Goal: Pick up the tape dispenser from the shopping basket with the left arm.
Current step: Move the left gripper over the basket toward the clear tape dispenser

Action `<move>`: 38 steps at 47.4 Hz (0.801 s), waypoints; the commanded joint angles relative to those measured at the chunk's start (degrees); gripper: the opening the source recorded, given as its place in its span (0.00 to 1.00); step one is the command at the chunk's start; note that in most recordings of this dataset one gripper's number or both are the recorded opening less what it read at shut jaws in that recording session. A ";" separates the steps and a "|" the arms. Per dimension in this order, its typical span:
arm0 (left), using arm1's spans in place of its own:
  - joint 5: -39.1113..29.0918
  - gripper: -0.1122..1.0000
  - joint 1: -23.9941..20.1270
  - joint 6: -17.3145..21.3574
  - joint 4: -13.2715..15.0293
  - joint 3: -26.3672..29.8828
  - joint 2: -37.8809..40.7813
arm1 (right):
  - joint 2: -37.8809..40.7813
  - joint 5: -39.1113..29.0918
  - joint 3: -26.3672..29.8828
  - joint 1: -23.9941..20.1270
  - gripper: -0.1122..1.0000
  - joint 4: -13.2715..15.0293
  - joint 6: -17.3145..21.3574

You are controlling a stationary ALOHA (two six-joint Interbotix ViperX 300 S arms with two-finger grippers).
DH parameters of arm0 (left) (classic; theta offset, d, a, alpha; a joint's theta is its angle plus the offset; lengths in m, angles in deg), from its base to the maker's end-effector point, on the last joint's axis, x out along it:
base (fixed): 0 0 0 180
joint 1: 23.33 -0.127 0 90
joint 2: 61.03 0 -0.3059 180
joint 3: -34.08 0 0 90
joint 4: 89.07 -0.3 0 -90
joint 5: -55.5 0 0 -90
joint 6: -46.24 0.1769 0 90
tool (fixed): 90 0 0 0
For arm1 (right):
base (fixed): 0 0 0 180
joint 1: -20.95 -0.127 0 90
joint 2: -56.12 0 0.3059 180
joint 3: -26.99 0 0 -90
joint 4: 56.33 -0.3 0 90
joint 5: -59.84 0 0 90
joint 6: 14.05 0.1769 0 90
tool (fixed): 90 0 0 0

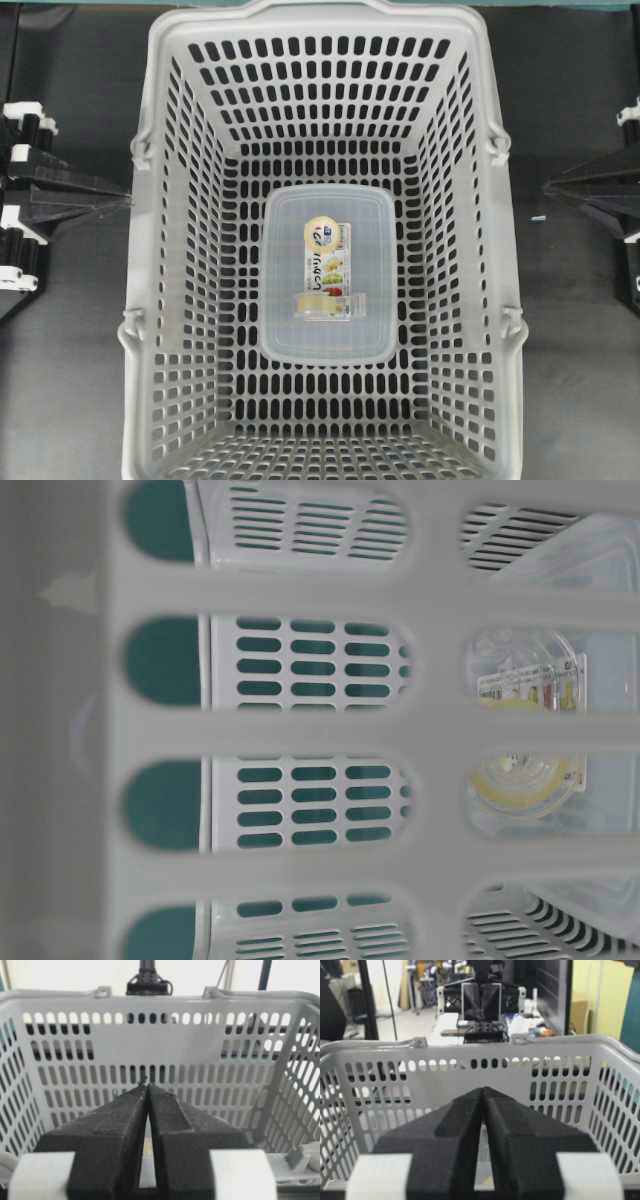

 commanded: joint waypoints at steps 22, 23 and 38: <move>-27.42 0.10 1.05 -0.88 -2.37 26.54 14.94 | 0.88 -4.39 3.52 0.70 0.10 -0.35 0.35; -28.56 0.10 1.14 -0.79 -2.37 27.42 15.82 | 0.79 -4.48 3.52 0.70 0.10 -0.35 0.35; -40.34 0.10 2.37 -1.32 -2.37 38.32 29.27 | 0.79 -5.19 3.52 0.88 0.61 -0.35 0.35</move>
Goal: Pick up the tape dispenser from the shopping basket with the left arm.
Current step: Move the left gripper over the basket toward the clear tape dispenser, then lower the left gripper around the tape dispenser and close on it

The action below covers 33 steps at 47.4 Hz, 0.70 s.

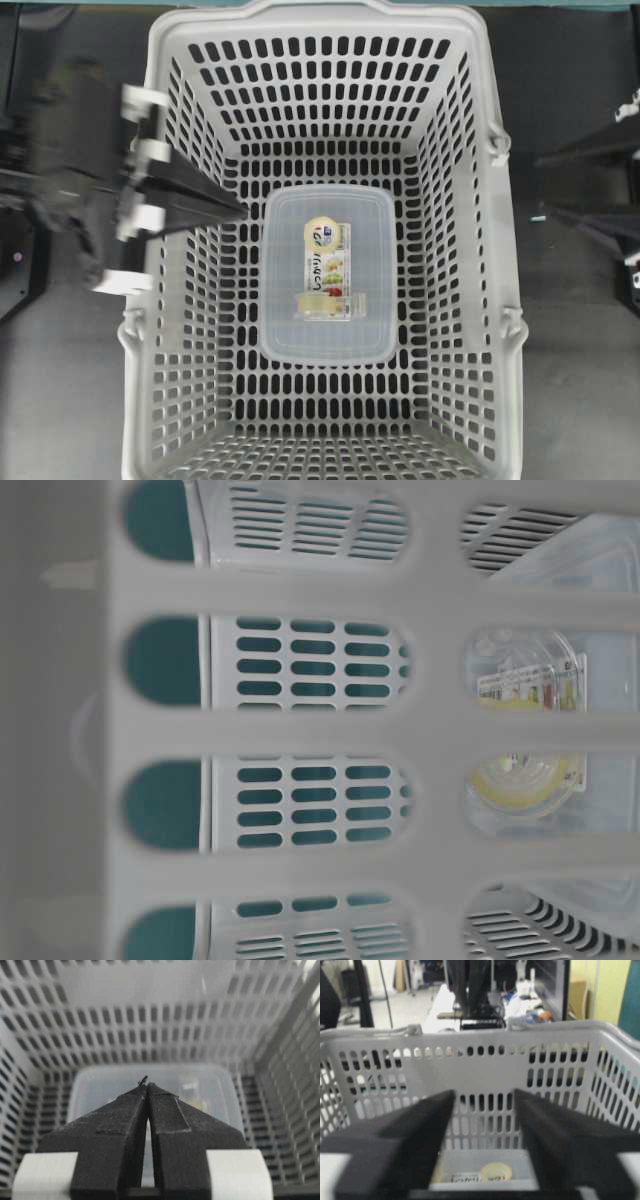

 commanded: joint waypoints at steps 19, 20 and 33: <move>-11.16 0.64 1.76 -0.44 -0.26 12.30 17.49 | 0.00 0.18 1.14 0.35 0.76 -0.26 0.18; -11.34 0.71 1.93 -0.62 -0.18 12.66 18.19 | 0.00 0.18 1.14 0.35 0.76 -0.18 0.18; -11.34 0.88 4.13 -4.31 -0.18 15.29 26.46 | -0.18 0.18 1.05 0.35 0.76 -0.26 0.26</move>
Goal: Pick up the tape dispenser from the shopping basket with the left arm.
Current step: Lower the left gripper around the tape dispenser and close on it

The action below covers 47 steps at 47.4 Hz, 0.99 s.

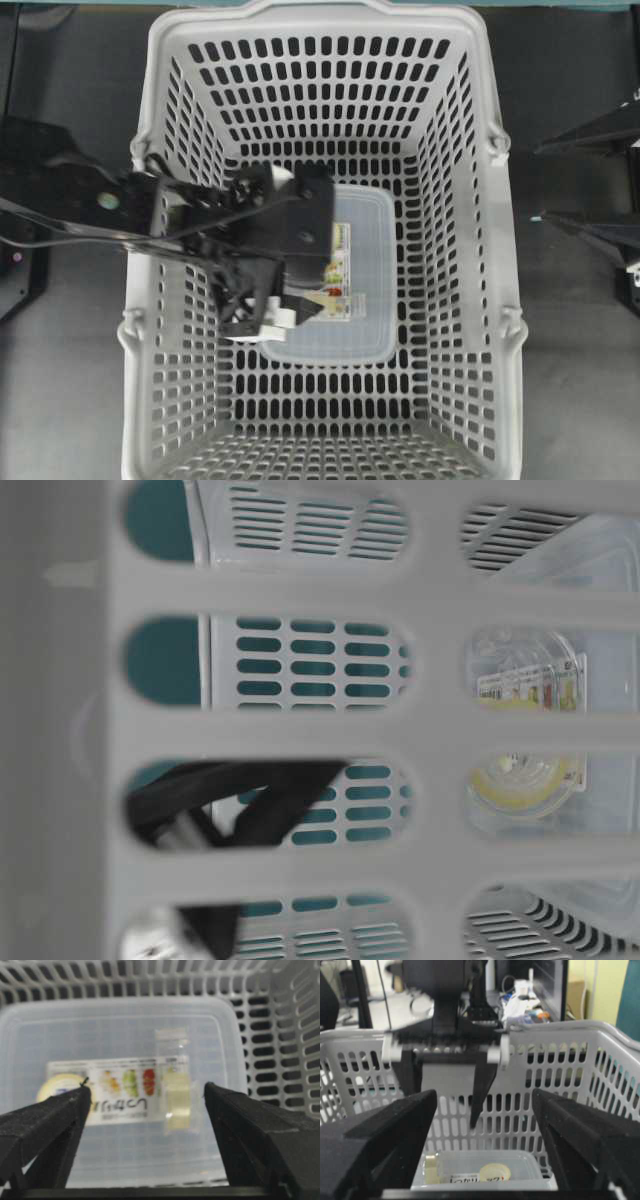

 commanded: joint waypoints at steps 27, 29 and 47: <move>3.69 0.75 2.29 -2.81 -0.18 -0.26 6.33 | 0.18 0.26 0.26 0.09 0.76 -0.18 0.09; 4.04 0.65 2.46 -2.72 -0.18 -0.62 6.24 | 0.18 0.26 0.26 0.09 0.76 -0.18 0.09; 2.29 0.37 2.37 -1.32 -0.26 1.05 -0.44 | 0.18 0.18 0.00 0.09 0.76 -0.09 0.09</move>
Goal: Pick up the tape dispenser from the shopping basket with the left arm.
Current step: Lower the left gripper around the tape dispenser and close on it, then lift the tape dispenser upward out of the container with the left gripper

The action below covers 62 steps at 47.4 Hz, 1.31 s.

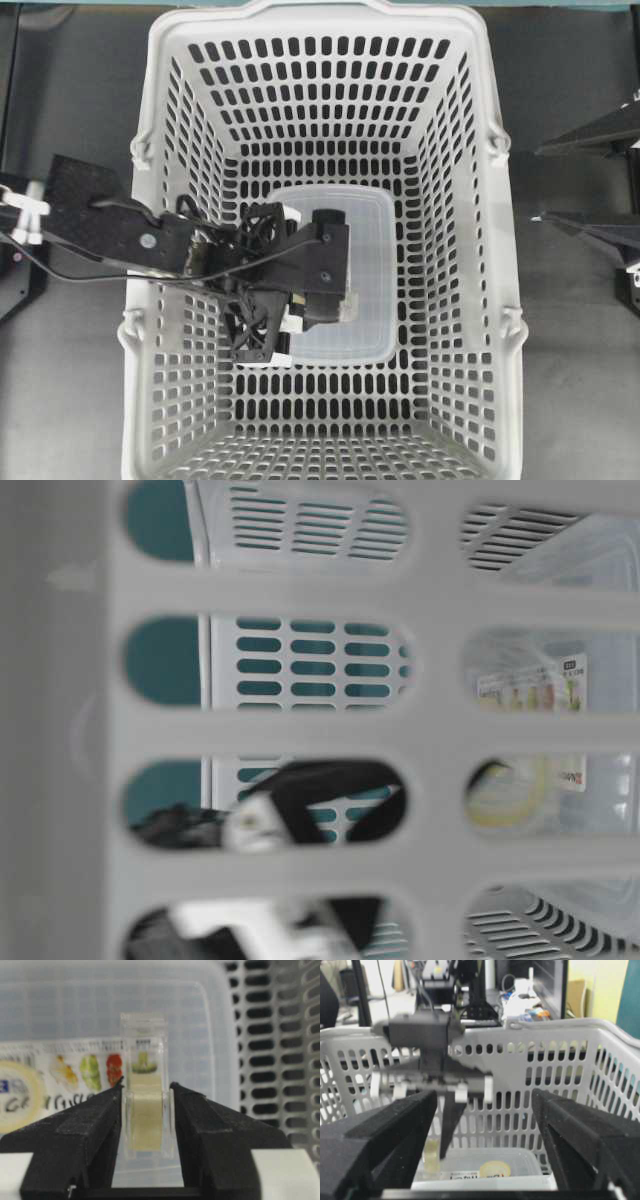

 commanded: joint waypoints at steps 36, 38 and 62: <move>-12.48 0.37 -2.20 5.10 -0.26 13.10 -10.02 | 0.26 0.18 0.44 0.09 0.76 -0.18 0.09; -12.48 0.37 -2.20 5.10 -0.26 13.10 -9.93 | 0.26 0.18 0.44 0.09 0.76 -0.18 0.09; -12.48 0.37 -2.20 4.39 -0.18 12.39 -9.84 | 0.26 0.18 0.35 0.09 0.76 -0.18 0.09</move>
